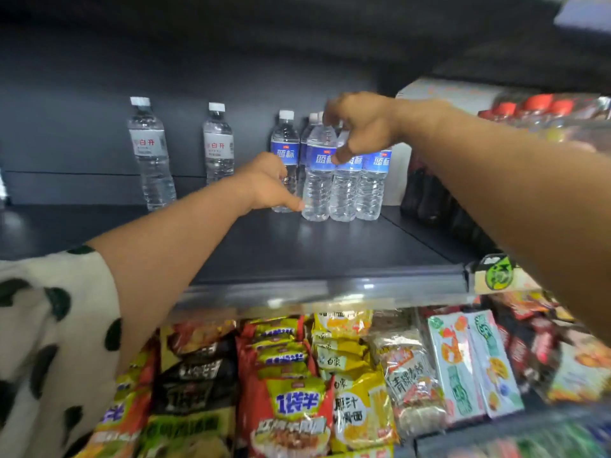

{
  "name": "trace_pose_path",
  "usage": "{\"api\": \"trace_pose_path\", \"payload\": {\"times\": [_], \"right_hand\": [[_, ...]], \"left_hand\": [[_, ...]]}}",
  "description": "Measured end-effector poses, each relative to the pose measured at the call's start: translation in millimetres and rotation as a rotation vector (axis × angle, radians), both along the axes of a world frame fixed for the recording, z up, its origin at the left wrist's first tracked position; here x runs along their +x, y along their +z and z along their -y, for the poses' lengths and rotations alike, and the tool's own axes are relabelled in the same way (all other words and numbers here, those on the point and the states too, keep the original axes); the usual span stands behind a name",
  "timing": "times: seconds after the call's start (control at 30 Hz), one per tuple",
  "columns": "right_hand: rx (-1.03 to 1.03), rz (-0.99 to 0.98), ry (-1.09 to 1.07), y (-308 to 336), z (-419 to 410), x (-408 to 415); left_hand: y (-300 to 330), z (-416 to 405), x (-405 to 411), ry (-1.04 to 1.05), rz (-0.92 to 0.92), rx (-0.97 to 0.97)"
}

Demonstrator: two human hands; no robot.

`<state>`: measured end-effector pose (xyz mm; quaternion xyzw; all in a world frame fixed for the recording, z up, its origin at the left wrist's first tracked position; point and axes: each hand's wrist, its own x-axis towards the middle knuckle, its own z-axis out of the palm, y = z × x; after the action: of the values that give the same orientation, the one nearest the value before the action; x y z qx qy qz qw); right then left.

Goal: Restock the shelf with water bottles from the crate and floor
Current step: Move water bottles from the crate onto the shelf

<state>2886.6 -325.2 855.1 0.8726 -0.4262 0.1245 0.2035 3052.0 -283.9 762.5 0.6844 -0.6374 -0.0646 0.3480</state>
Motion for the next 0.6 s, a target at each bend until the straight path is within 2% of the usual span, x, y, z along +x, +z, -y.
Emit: {"api": "trace_pose_path", "payload": {"times": [0.23, 0.47, 0.6], "right_hand": [[0.142, 0.064, -0.04, -80, -134, -14], [0.338, 0.073, -0.061, -213, -246, -9], [0.457, 0.036, -0.074, -305, -280, -5]], "left_hand": [[-34, -144, -7, -0.17, 0.125, 0.04], [-143, -248, -12, -0.241, 0.439, 0.211], [-224, -273, 0, -0.255, 0.513, 0.368]]}}
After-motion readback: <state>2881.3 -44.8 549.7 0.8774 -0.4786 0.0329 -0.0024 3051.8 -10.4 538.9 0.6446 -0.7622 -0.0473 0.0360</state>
